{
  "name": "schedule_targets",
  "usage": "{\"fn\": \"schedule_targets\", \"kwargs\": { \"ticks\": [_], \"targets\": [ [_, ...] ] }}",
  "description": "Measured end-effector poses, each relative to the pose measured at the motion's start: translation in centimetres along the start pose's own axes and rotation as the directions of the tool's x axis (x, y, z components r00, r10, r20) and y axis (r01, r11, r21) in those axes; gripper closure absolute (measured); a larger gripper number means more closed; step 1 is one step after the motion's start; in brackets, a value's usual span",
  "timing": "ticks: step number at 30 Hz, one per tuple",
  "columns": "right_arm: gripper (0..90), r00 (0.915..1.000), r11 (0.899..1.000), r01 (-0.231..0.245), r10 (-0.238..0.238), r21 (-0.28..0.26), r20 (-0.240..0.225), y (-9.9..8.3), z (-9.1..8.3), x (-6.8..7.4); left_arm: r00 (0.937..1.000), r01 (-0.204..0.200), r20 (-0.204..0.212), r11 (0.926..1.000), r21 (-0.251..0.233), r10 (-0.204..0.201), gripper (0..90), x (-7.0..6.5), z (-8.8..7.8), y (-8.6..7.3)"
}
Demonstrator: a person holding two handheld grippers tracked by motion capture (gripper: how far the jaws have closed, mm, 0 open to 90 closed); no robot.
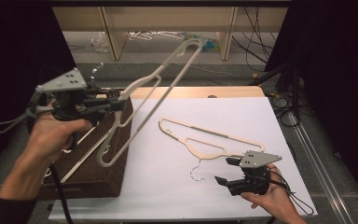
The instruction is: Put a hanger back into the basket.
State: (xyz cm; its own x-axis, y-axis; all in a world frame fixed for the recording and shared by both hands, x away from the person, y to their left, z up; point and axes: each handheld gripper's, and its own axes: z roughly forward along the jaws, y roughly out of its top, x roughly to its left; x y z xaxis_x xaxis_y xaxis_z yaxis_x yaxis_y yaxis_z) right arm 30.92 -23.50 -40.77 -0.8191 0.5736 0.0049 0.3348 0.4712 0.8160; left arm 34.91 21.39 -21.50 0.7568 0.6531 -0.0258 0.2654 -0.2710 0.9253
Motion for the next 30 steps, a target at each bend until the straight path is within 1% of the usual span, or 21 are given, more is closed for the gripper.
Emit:
{"fn": "schedule_targets", "kwargs": {
  "ticks": [3, 7, 8, 9, 10, 11, 12, 13, 14, 16, 18, 21, 22, 23, 24, 25, 26, 27, 28, 29, 30],
  "targets": [
    [27.6, 1.0, 1.0, -0.006, 0.006, 0.003, 0.005, -0.1, 0.0, 0.0, 0.9982, -0.012, -0.059, 0.9998, 0.013, 0.013, 85.6, 1.3, -1.7, -0.1],
    [27.6, 1.0, 1.0, -0.003, 0.003, 0.009, 0.004, -0.2, 0.1, 0.0, 0.9919, 0.009, -0.127, 0.9989, 0.047, -0.003, 85.6, 3.3, -3.2, -1.4],
    [27.5, 1.0, 1.0, -0.003, 0.003, 0.008, 0.003, -0.2, 0.1, 0.0, 0.989, 0.05, -0.142, 0.9968, 0.062, -0.041, 85.6, 3.5, -3.5, -2.0],
    [27.5, 1.0, 1.0, -0.002, 0.002, 0.008, 0.001, -0.2, 0.2, 0.0, 0.9864, 0.033, -0.163, 0.997, 0.071, -0.021, 85.6, 4.6, -3.8, -2.8],
    [27.5, 1.0, 1.0, -0.008, 0.008, 0.01, 0.0, -0.2, 0.2, 0.0, 0.9864, 0.033, -0.163, 0.997, 0.071, -0.021, 85.6, 4.6, -3.8, -2.8],
    [27.4, 1.0, 1.0, -0.01, 0.01, 0.011, 0.0, -0.2, 0.2, 0.0, 0.9832, 0.042, -0.181, 0.9957, 0.083, -0.026, 85.6, 5.5, -4.0, -3.8],
    [27.4, 1.0, 1.0, -0.006, 0.006, 0.011, 0.001, -0.2, 0.2, -0.1, 0.9802, 0.021, -0.198, 0.9955, 0.092, -0.002, 85.6, 6.2, -4.1, -4.2],
    [27.4, 1.0, 1.0, -0.008, 0.008, 0.013, 0.002, -0.3, 0.2, -0.1, 0.9767, 0.052, -0.213, 0.993, 0.106, -0.028, 85.6, 6.3, -4.2, -4.6],
    [27.4, 1.0, 1.0, -0.003, 0.003, 0.01, 0.004, -0.3, 0.2, -0.1, 0.9767, 0.052, -0.213, 0.993, 0.106, -0.028, 85.6, 6.3, -4.2, -4.6],
    [27.4, 1.0, 1.0, -0.005, 0.005, 0.015, -0.001, -0.3, 0.3, -0.2, 0.9702, 0.056, -0.241, 0.9896, 0.132, -0.023, 85.6, 7.2, -4.2, -5.8],
    [27.4, 1.0, 1.0, -0.006, 0.006, 0.014, 0.001, -0.4, 0.3, -0.1, 0.9689, 0.06, -0.246, 0.9869, 0.15, -0.021, 85.6, 7.8, -4.2, -6.5],
    [27.3, 1.0, 1.0, -0.006, 0.006, 0.021, -0.002, -0.4, 0.3, -0.2, 0.9652, 0.07, -0.261, 0.9775, 0.199, -0.016, 85.6, 8.8, -4.4, -7.8],
    [27.3, 1.0, 1.0, -0.006, 0.006, 0.021, -0.002, -0.4, 0.3, -0.2, 0.9627, 0.083, -0.269, 0.9775, 0.194, -0.029, 85.6, 8.9, -4.3, -8.1],
    [27.3, 1.0, 1.0, -0.006, 0.006, 0.022, -0.002, -0.4, 0.3, -0.2, 0.9617, 0.079, -0.274, 0.9737, 0.214, -0.018, 85.6, 9.2, -4.5, -8.4],
    [27.3, 1.0, 1.0, -0.007, 0.007, 0.022, -0.002, -0.5, 0.3, -0.2, 0.9625, 0.063, -0.271, 0.9653, 0.253, 0.008, 85.6, 9.7, -4.8, -8.8],
    [27.2, 1.0, 1.0, -0.008, 0.008, 0.022, -0.001, -0.5, 0.3, -0.2, 0.9622, 0.066, -0.272, 0.9631, 0.261, 0.008, 85.6, 9.8, -4.8, -9.1],
    [27.2, 1.0, 1.0, -0.008, 0.008, 0.022, -0.001, -0.5, 0.3, -0.2, 0.958, 0.09, -0.286, 0.9655, 0.244, -0.017, 85.6, 9.9, -4.6, -9.6],
    [27.2, 1.0, 1.0, -0.008, 0.008, 0.021, 0.0, -0.5, 0.3, -0.2, 0.9608, 0.069, -0.277, 0.9556, 0.286, 0.013, 85.6, 10.2, -4.8, -9.9],
    [27.2, 1.0, 1.0, -0.006, 0.006, 0.022, -0.001, -0.5, 0.3, -0.2, 0.9583, 0.088, -0.286, 0.9595, 0.268, -0.009, 85.6, 10.2, -4.6, -10.2],
    [27.2, 1.0, 1.0, -0.006, 0.006, 0.023, -0.001, -0.5, 0.3, -0.2, 0.9577, 0.09, -0.288, 0.9564, 0.278, -0.006, 85.6, 10.3, -4.7, -10.5],
    [27.2, 1.0, 1.0, -0.005, 0.005, 0.022, -0.001, -0.5, 0.4, -0.2, 0.9595, 0.074, -0.281, 0.949, 0.307, 0.016, 85.6, 10.5, -4.8, -10.7]
  ]
}}
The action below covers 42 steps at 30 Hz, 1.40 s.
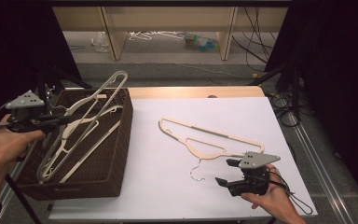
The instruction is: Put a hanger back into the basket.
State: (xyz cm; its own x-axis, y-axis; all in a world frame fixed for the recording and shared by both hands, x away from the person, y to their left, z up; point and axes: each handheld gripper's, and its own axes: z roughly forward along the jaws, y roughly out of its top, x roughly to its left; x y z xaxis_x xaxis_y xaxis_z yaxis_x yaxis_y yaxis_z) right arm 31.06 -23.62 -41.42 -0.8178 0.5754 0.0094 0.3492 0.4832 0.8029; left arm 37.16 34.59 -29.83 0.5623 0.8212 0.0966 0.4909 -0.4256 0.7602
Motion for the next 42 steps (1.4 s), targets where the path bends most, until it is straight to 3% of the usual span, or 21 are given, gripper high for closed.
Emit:
{"fn": "schedule_targets", "kwargs": {
  "ticks": [1, 3, 4, 6, 12, 14, 19, 23, 29, 33, 34, 36, 39, 40, 42],
  "targets": [
    [27.2, 1.0, 1.0, -0.002, 0.002, 0.002, -0.001, 0.0, 0.0, 0.0, 0.9994, 0.036, -0.004, 0.9992, -0.019, -0.036, 85.6, -0.1, 0.3, -0.3],
    [27.1, 1.0, 1.0, -0.002, 0.002, 0.003, -0.005, -0.1, 0.0, 0.0, 0.9995, 0.031, -0.008, 0.9995, 0.002, -0.031, 85.6, 0.1, 0.5, -0.7],
    [27.1, 1.0, 1.0, -0.002, 0.002, 0.003, -0.005, -0.1, 0.0, 0.0, 1.0, 0.004, -0.004, 0.9998, 0.021, -0.003, 85.6, 0.4, 0.5, -0.8],
    [26.9, 1.0, 1.0, -0.003, 0.003, 0.003, -0.002, 0.0, 0.1, 0.0, 0.9994, 0.034, -0.009, 0.9993, 0.013, -0.034, 85.6, 0.3, 1.0, -1.3],
    [26.8, 1.0, 1.0, -0.007, 0.007, 0.004, -0.002, -0.1, 0.1, 0.0, 0.9971, 0.076, -0.001, 0.996, 0.048, -0.076, 85.6, 0.9, 2.5, -2.6],
    [26.8, 1.0, 1.0, -0.006, 0.006, 0.002, -0.002, -0.1, 0.1, 0.0, 0.9986, 0.051, 0.011, 0.9952, 0.084, -0.052, 85.6, 1.3, 2.8, -3.0],
    [26.8, 0.9999, 1.0, -0.007, 0.007, 0.008, -0.01, -0.2, 0.1, -0.1, 0.9963, 0.072, 0.038, 0.9915, 0.108, -0.077, 85.5, 1.6, 4.2, -3.6],
    [26.6, 0.9999, 1.0, -0.015, 0.015, 0.009, 0.0, -0.3, 0.1, -0.1, 0.9945, 0.095, 0.035, 0.9885, 0.118, -0.099, 85.4, 1.8, 5.3, -3.8],
    [26.7, 0.9999, 1.0, -0.008, 0.008, 0.014, -0.008, -0.4, 0.1, -0.2, 0.9891, 0.147, -0.004, 0.9845, 0.096, -0.147, 84.2, 2.1, 7.0, -4.2],
    [26.6, 0.9999, 1.0, -0.011, 0.011, 0.017, -0.007, -0.5, 0.1, -0.2, 0.979, 0.2, -0.058, 0.976, 0.087, -0.195, 81.3, 2.3, 7.3, -4.6],
    [26.6, 0.9999, 1.0, -0.011, 0.011, 0.014, -0.005, -0.5, 0.1, -0.3, 0.9794, 0.195, -0.074, 0.9764, 0.094, -0.188, 80.7, 2.5, 7.3, -4.7],
    [26.6, 0.9999, 1.0, -0.011, 0.011, 0.016, -0.007, -0.5, 0.1, -0.3, 0.975, 0.201, -0.116, 0.975, 0.095, -0.19, 79.4, 2.8, 7.2, -5.0],
    [26.6, 0.9999, 1.0, -0.014, 0.014, 0.019, -0.006, -0.6, 0.1, -0.3, 0.967, 0.226, -0.142, 0.9698, 0.092, -0.212, 74.4, 3.1, 7.0, -5.3],
    [26.6, 0.9999, 1.0, -0.013, 0.014, 0.018, -0.005, -0.6, 0.1, -0.3, 0.9605, 0.244, -0.158, 0.9665, 0.081, -0.229, 71.8, 3.1, 6.9, -5.3],
    [26.6, 0.9999, 1.0, -0.013, 0.013, 0.019, -0.008, -0.6, 0.1, -0.3, 0.9544, 0.246, -0.192, 0.9663, 0.074, -0.229, 67.7, 3.3, 6.7, -5.4]
  ]
}}
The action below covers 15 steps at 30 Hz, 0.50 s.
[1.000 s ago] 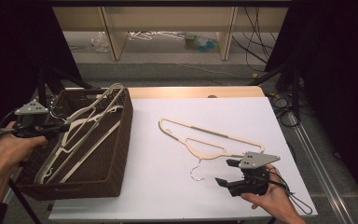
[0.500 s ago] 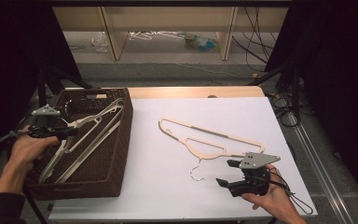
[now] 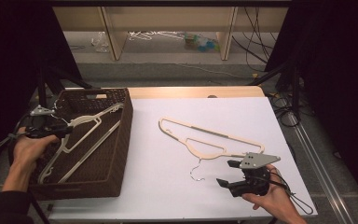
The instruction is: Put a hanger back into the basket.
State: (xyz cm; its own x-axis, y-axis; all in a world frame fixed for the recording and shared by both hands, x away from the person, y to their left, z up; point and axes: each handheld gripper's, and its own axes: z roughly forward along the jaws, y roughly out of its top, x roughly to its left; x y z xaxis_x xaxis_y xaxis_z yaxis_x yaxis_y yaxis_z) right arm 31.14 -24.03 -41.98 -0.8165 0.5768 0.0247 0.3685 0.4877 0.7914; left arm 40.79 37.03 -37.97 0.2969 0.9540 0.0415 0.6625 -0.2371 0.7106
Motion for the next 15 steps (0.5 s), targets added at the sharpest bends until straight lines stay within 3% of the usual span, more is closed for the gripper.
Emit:
{"fn": "schedule_targets", "kwargs": {
  "ticks": [3, 5, 11, 15],
  "targets": [
    [26.6, 1.0, 1.0, -0.001, 0.001, 0.0, 0.001, 0.0, 0.0, 0.0, 0.9993, 0.014, -0.035, 0.9999, 0.003, -0.014, 64.5, 0.2, -0.1, -0.2],
    [26.6, 1.0, 1.0, -0.001, 0.001, 0.003, 0.001, 0.0, 0.0, -0.1, 0.9993, 0.013, -0.035, 0.9999, 0.005, -0.013, 63.5, 0.2, -0.2, -0.4],
    [26.6, 0.9999, 1.0, -0.009, 0.009, 0.0, 0.009, -0.2, 0.1, -0.3, 0.9998, 0.0, 0.021, 0.999, -0.044, 0.001, 53.5, -1.4, -1.1, -0.2],
    [26.6, 0.9997, 1.0, -0.014, 0.014, -0.003, 0.022, -0.5, 0.1, -0.7, 0.9968, 0.03, 0.077, 0.9886, -0.148, -0.019, 44.1, -4.2, -2.0, 0.1]
  ]
}}
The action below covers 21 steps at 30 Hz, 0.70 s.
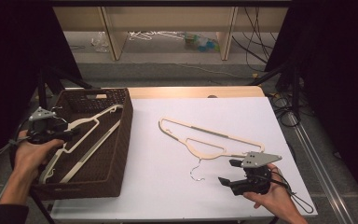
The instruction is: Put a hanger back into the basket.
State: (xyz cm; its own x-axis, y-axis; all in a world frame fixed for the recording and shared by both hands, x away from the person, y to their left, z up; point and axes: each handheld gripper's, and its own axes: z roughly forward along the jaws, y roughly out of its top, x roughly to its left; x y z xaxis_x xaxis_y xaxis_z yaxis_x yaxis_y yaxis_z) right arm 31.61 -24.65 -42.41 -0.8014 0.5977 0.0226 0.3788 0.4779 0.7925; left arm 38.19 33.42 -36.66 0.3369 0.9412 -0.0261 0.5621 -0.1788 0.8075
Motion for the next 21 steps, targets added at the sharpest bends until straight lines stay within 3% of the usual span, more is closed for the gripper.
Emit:
{"fn": "schedule_targets", "kwargs": {
  "ticks": [4, 6, 7, 9, 10, 13, 14, 15, 18, 21],
  "targets": [
    [26.6, 0.9999, 1.0, -0.013, 0.013, -0.006, 0.01, -0.2, 0.0, -0.3, 0.9974, -0.018, 0.068, 0.9975, -0.068, 0.022, 37.2, -3.2, -1.0, 0.1],
    [26.3, 0.9997, 1.0, -0.017, 0.017, -0.016, 0.015, -0.4, 0.1, -0.6, 0.9913, -0.047, 0.117, 0.9925, -0.113, 0.061, 33.5, -6.2, -1.6, 0.0],
    [26.3, 0.9997, 1.0, -0.017, 0.017, -0.016, 0.015, -0.4, 0.1, -0.6, 0.9913, -0.047, 0.117, 0.9925, -0.113, 0.061, 32.9, -6.2, -1.6, 0.0],
    [25.9, 0.9997, 1.0, -0.022, 0.022, -0.018, 0.013, -0.5, 0.1, -0.7, 0.9844, -0.065, 0.153, 0.988, -0.14, 0.087, 31.9, -8.3, -2.0, -0.3],
    [25.7, 0.9995, 0.999, -0.028, 0.028, -0.024, 0.017, -0.5, 0.1, -0.7, 0.9793, -0.092, 0.163, 0.9822, -0.163, 0.119, 31.4, -9.6, -2.2, -0.4],
    [23.9, 0.9993, 0.999, -0.031, 0.031, -0.03, 0.022, -0.6, 0.2, -0.9, 0.9673, -0.111, 0.205, 0.9758, -0.188, 0.15, 29.5, -12.1, -2.5, -0.7],
    [22.6, 0.9992, 0.999, -0.032, 0.032, -0.027, 0.025, -0.7, 0.2, -0.9, 0.9585, -0.127, 0.227, 0.9705, -0.205, 0.173, 29.1, -13.4, -2.4, -1.0],
    [22.0, 0.9987, 0.999, -0.04, 0.041, -0.029, 0.032, -0.7, 0.2, -1.0, 0.9556, -0.131, 0.234, 0.9693, -0.208, 0.18, 28.0, -14.0, -2.4, -1.1],
    [22.0, 0.9989, 0.999, -0.041, 0.041, -0.025, 0.023, -0.8, 0.3, -1.0, 0.9418, -0.112, 0.285, 0.9658, -0.234, 0.178, 20.8, -16.1, -2.2, -2.0],
    [22.0, 0.9988, 0.999, -0.039, 0.04, -0.026, 0.027, -0.8, 0.3, -1.0, 0.9222, -0.115, 0.332, 0.9608, -0.252, 0.197, 17.6, -17.7, -1.7, -3.0]
  ]
}}
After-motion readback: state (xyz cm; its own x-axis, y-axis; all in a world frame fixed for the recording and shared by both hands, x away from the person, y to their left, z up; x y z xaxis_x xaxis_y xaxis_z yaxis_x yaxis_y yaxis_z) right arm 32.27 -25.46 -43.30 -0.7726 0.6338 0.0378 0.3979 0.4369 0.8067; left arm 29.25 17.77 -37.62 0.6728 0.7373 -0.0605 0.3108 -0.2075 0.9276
